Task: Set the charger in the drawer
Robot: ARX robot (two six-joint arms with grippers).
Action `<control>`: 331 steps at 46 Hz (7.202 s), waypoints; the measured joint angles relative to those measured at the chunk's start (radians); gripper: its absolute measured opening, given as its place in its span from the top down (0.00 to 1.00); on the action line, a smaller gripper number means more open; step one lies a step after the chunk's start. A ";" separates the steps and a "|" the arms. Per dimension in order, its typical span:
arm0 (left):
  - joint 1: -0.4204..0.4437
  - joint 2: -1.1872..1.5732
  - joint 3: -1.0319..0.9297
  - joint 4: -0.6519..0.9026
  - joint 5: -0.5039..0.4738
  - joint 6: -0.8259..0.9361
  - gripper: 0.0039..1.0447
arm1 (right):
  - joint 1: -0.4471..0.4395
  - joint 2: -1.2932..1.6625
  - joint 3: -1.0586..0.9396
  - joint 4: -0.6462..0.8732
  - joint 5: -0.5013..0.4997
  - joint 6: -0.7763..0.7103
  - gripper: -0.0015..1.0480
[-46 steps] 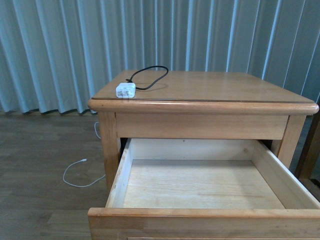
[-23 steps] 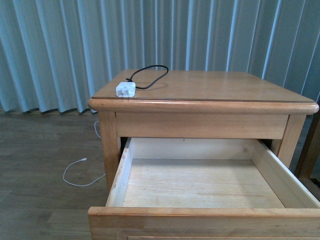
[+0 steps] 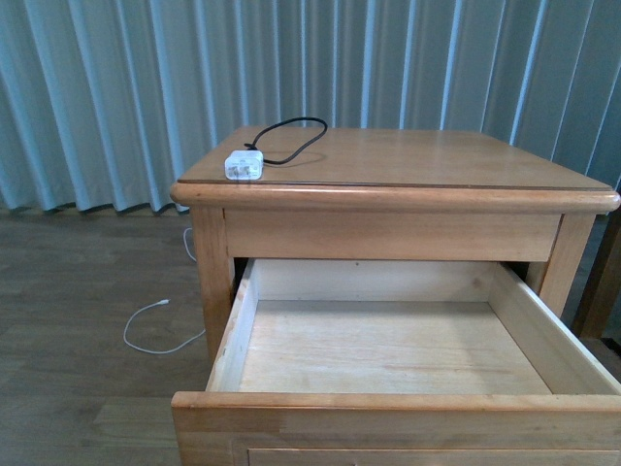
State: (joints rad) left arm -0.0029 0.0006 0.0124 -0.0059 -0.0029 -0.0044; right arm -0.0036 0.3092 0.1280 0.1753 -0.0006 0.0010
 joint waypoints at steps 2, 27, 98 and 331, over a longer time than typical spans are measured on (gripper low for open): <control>0.000 0.000 0.000 0.000 0.000 0.000 0.06 | 0.000 0.000 0.000 0.000 0.000 0.000 0.38; -0.190 0.391 0.122 0.071 -0.692 -0.208 0.06 | 0.000 -0.001 0.000 0.000 -0.001 0.000 0.08; -0.386 2.091 1.533 0.279 -0.447 -0.080 0.06 | 0.000 -0.002 0.000 0.000 0.000 0.000 0.08; -0.002 0.079 0.077 -0.013 -0.001 0.000 0.96 | 0.001 -0.002 0.000 0.000 0.000 0.000 0.08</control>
State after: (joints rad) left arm -0.0051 0.0792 0.0895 -0.0189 -0.0036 -0.0048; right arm -0.0029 0.3077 0.1276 0.1753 -0.0002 0.0013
